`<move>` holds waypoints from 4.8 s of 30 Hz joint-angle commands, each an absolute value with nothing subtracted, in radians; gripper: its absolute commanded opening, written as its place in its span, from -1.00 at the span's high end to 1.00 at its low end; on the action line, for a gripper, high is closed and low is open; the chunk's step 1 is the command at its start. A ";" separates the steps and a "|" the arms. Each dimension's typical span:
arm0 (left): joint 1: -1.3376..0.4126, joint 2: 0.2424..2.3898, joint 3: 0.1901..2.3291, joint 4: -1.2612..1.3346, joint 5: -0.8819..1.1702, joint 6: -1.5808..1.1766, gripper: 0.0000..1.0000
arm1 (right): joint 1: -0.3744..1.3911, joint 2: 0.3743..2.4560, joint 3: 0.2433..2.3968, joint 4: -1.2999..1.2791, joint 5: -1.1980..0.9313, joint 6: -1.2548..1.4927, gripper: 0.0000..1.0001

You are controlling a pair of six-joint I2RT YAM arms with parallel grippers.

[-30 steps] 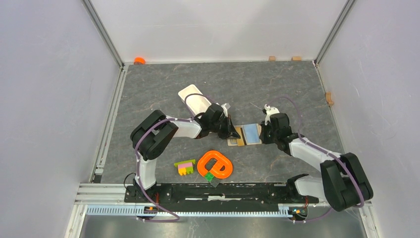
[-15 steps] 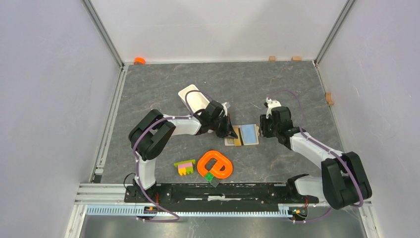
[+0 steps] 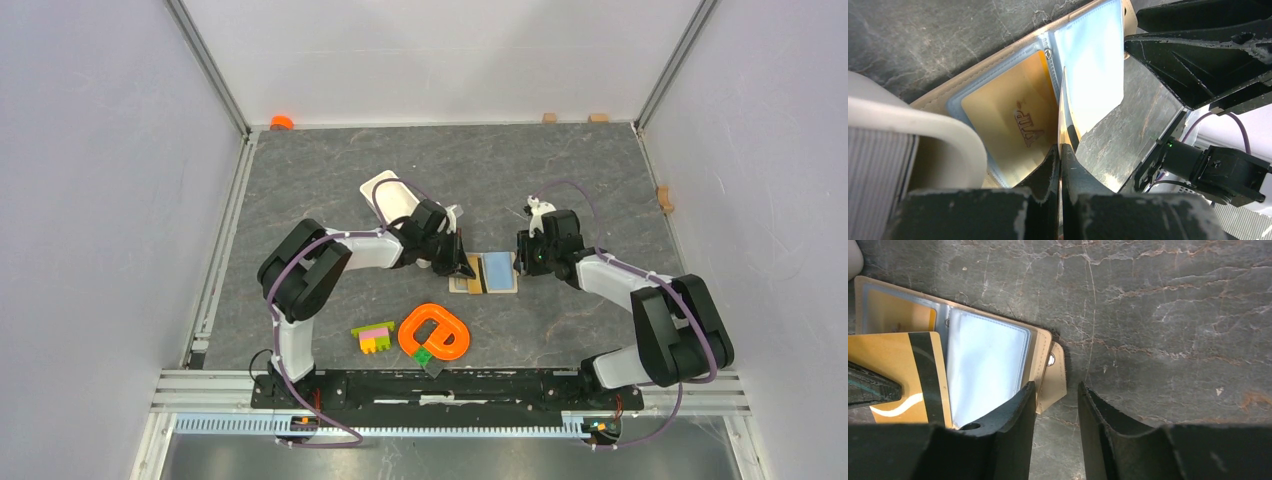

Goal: Put the credit cards into the card holder
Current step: Insert the credit card into the card holder.

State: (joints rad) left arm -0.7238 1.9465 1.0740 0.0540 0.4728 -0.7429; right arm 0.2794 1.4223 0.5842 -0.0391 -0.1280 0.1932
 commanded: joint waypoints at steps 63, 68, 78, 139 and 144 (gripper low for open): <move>-0.719 2.073 1.304 -0.390 0.729 -0.351 0.96 | 0.333 1.054 0.310 -0.112 -0.221 0.240 1.00; -0.719 2.099 1.327 -0.404 0.725 -0.349 0.96 | 0.332 1.054 0.311 -0.117 -0.217 0.238 1.00; -0.719 2.118 1.337 -0.425 0.676 -0.344 0.96 | 0.333 1.048 0.315 -0.124 -0.206 0.239 1.00; -0.624 2.134 1.371 -0.420 0.644 -0.294 0.95 | 0.359 1.050 0.344 -0.168 -0.042 0.249 1.00; -0.674 2.121 1.404 -0.420 0.696 -0.321 0.96 | 0.360 1.049 0.344 -0.169 -0.043 0.247 1.00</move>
State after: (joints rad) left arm -0.6456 2.1429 1.3933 -0.3977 0.7948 -0.3531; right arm 0.3489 1.0317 0.3271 -0.1486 -0.0395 0.2626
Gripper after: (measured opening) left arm 0.033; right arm 0.009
